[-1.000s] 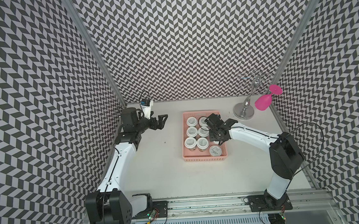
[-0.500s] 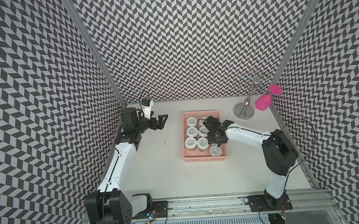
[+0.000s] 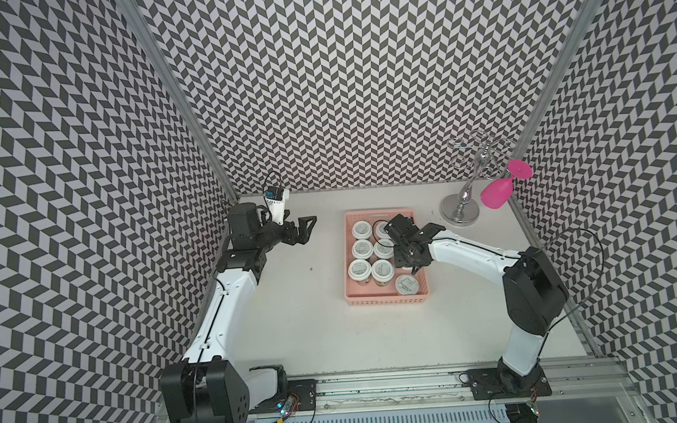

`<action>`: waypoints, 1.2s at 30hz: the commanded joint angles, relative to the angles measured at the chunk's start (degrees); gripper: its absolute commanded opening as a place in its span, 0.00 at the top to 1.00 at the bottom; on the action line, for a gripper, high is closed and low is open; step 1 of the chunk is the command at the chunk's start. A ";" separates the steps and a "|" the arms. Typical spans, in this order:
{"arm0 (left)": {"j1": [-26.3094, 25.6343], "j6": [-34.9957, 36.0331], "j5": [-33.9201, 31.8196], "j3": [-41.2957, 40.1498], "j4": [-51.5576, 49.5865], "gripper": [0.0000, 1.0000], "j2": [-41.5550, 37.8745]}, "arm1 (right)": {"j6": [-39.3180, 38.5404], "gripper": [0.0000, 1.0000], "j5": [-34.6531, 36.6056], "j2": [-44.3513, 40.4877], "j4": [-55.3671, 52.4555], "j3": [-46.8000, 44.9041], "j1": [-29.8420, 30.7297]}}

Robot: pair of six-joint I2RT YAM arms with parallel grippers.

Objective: Put the yogurt in the basket
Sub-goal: Pick up the yogurt from the basket, then place the yogurt in the basket.

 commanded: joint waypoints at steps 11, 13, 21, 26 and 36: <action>-2.02 -7.02 14.83 5.04 1.98 0.00 1.35 | -9.01 0.44 1.25 -26.10 19.77 -7.77 -0.56; -2.45 -10.44 18.43 4.35 5.04 0.00 1.82 | -10.08 0.45 -2.00 -32.70 28.12 -12.85 -1.21; -6.45 -28.12 32.25 2.70 31.61 0.00 6.30 | -5.06 0.46 -22.81 -42.33 45.19 -21.85 -9.16; -10.27 -31.41 36.90 7.83 40.17 0.00 10.90 | 8.06 0.45 -49.01 -40.77 57.18 -25.48 -16.28; -19.18 -36.91 40.44 13.40 42.53 0.00 16.19 | 22.21 0.46 -71.36 -33.07 72.76 -24.52 -18.79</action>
